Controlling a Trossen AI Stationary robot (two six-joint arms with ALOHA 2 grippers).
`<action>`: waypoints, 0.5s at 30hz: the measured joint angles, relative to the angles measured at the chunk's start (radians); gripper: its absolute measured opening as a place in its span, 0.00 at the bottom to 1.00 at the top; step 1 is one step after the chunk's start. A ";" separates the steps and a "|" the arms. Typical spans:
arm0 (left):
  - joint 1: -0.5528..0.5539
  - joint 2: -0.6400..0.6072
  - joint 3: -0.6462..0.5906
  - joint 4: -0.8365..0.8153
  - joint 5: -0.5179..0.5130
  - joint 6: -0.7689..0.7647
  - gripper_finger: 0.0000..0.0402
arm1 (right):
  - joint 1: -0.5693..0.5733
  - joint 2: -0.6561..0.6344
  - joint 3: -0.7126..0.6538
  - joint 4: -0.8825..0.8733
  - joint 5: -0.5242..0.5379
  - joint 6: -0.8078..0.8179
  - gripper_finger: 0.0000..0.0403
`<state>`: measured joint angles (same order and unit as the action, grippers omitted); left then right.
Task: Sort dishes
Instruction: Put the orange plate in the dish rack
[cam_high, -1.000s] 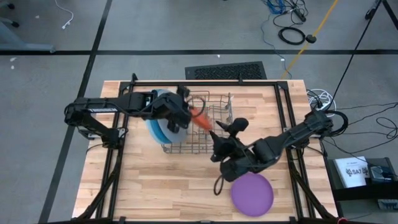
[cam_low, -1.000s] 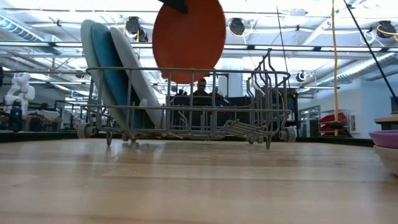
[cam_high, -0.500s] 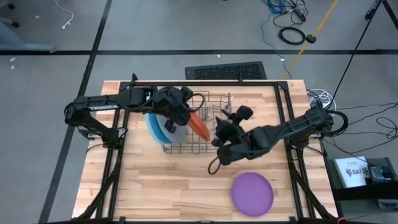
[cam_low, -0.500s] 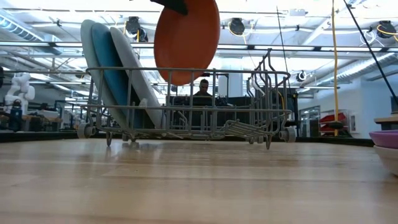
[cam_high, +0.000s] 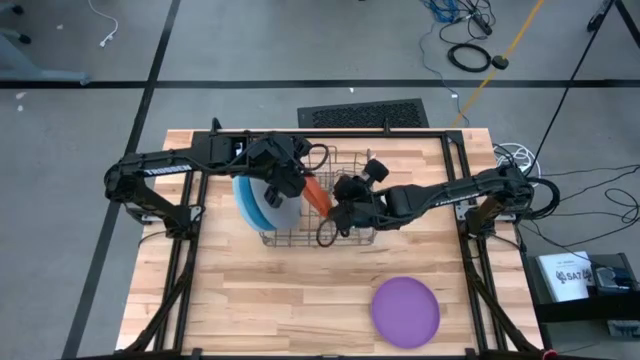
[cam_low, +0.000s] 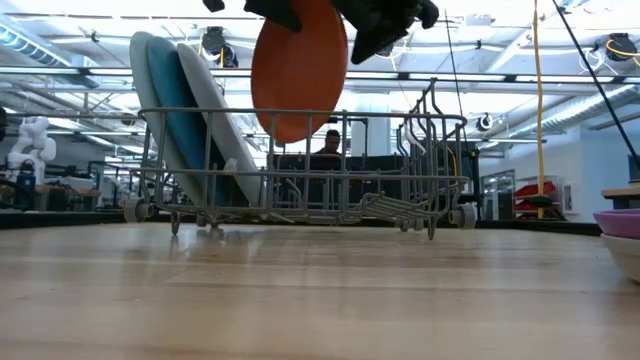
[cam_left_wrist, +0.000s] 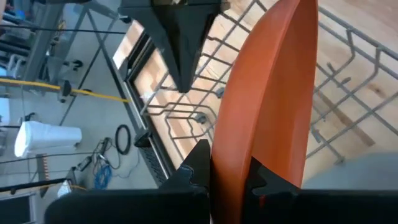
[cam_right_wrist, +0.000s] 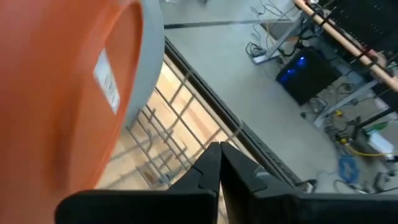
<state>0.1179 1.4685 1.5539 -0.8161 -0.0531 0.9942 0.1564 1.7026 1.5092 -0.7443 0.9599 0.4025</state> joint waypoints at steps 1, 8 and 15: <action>0.005 0.000 0.000 -0.006 0.008 0.004 0.04 | -0.006 0.000 -0.001 0.019 -0.006 -0.012 0.00; 0.024 0.000 0.000 0.014 0.036 0.010 0.04 | -0.013 0.000 -0.003 0.286 -0.187 -0.259 0.00; 0.025 -0.001 0.000 0.017 0.043 0.018 0.04 | -0.015 -0.001 -0.003 0.340 -0.242 -0.310 0.00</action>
<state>0.1432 1.4673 1.5539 -0.7988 -0.0104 1.0122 0.1413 1.7020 1.5063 -0.4040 0.7176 0.0925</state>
